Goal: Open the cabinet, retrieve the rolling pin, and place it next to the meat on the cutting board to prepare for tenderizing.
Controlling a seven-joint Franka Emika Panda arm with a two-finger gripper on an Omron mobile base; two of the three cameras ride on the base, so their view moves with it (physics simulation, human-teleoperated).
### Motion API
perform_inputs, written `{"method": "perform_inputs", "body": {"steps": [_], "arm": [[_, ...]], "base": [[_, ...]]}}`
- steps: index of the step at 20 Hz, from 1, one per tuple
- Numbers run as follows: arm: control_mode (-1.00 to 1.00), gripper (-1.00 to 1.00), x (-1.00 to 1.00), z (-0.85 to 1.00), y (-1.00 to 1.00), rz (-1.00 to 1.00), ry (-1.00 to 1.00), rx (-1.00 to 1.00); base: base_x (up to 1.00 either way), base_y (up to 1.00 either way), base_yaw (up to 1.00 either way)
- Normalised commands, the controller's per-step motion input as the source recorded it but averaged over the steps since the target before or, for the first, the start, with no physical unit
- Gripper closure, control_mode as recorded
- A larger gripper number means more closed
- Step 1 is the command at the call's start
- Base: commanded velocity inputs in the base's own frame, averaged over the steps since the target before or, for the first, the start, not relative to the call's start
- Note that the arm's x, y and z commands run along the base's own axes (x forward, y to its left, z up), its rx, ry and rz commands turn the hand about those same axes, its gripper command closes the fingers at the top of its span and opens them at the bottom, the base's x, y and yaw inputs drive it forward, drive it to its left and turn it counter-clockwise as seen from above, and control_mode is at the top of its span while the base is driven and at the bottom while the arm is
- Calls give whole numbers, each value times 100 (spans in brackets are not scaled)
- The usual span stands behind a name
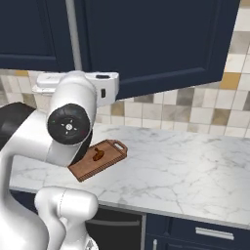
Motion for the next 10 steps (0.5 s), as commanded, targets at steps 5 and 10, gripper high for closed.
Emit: {"method": "perform_inputs", "body": {"steps": [5, 10], "arm": [[-100, -100, -61, 0, -1, 3, -16, -9], [-100, -100, -76, 10, 7, 5, -24, -12]], "base": [[0, 0, 0], [0, 0, 0]]}}
